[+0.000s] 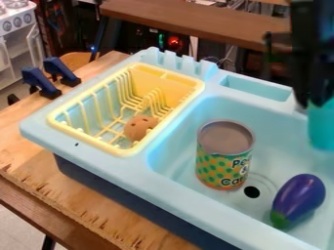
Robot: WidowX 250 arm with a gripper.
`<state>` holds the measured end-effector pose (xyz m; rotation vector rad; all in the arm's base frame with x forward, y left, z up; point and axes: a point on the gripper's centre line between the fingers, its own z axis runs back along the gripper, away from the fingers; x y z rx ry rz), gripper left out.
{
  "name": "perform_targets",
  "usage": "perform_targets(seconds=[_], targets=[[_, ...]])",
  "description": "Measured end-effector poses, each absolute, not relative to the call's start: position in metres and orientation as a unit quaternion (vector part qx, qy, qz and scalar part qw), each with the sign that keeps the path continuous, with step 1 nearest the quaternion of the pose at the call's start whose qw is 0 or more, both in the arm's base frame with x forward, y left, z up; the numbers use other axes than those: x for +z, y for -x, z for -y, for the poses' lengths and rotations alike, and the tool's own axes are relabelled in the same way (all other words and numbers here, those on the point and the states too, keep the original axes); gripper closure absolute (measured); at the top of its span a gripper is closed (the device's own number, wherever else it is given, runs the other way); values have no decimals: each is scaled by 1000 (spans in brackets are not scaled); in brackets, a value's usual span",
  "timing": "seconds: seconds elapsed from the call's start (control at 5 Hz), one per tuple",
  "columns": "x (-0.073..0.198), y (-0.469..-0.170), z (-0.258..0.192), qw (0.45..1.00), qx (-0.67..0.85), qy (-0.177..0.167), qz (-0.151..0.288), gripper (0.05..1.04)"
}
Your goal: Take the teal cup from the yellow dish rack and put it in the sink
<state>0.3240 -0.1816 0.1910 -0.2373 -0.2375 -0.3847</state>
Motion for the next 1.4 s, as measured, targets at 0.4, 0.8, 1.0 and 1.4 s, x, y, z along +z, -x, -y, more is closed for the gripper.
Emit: perform_targets(seconds=[0.4,0.8,1.0,1.4], targets=[[183,-329,175,977,-160,88,113,985],[165,-333,166,984,-137,56,97,986],[156,-336,158,987,-123,55,87,986],[140,-342,150,990,-101,74,69,793]])
